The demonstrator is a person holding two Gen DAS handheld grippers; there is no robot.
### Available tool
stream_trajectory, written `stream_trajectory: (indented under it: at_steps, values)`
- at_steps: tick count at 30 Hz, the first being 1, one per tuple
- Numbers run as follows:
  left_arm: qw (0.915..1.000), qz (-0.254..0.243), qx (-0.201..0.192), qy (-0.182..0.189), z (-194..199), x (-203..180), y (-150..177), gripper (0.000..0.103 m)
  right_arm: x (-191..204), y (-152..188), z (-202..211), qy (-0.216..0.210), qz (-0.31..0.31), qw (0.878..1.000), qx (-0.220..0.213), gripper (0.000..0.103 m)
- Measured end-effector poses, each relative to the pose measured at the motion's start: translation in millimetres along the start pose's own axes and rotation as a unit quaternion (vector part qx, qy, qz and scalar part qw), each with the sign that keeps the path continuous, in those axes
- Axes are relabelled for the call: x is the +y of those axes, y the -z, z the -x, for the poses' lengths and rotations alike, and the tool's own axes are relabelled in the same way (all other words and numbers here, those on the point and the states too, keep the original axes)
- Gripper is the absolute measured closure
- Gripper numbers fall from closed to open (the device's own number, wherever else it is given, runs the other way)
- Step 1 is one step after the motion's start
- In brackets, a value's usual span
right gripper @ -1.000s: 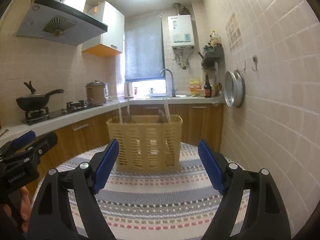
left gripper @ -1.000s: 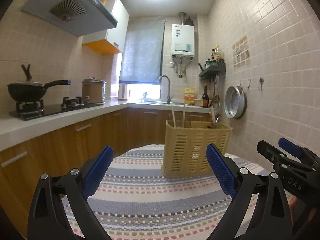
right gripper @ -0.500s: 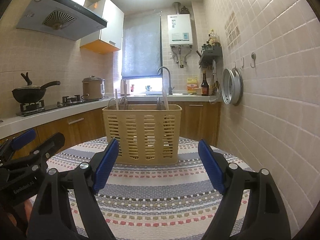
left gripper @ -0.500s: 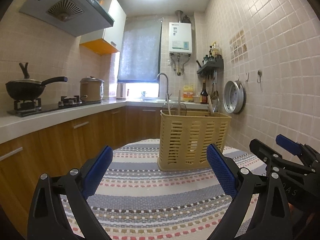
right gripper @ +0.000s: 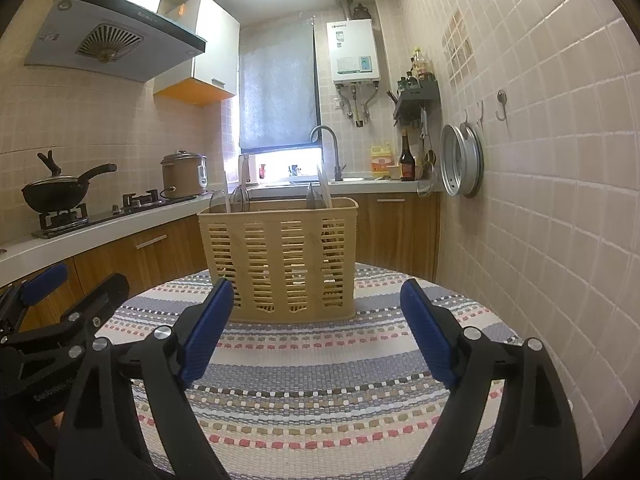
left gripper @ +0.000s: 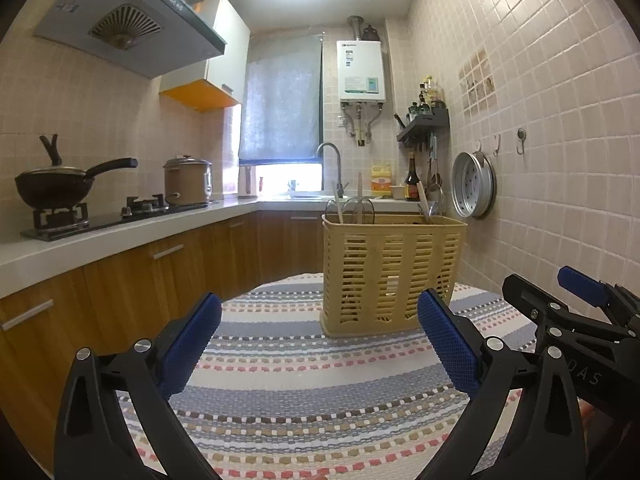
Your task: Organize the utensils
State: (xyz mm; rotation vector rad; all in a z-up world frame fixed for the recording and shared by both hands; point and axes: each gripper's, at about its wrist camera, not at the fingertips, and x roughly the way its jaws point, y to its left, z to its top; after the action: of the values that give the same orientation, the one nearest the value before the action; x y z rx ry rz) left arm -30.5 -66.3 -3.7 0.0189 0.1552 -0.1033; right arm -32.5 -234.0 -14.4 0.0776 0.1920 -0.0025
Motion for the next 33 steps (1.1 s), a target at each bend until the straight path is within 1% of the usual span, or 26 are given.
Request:
stream_trajectory:
  at_steps: [9, 17, 33]
  values:
    - [0.9998, 0.009, 0.018, 0.001, -6, 2, 1, 0.008, 4, 2, -6, 0.004, 0.009, 1.000, 0.013, 0.021]
    - [0.9995, 0.024, 0.019, -0.004, -5, 8, 2, 0.008, 2, 3, -8, 0.010, 0.003, 1.000, 0.018, 0.020]
    - [0.9994, 0.027, 0.023, -0.008, -7, 10, 2, 0.008, -2, 3, -9, 0.012, -0.001, 1.000, 0.020, 0.019]
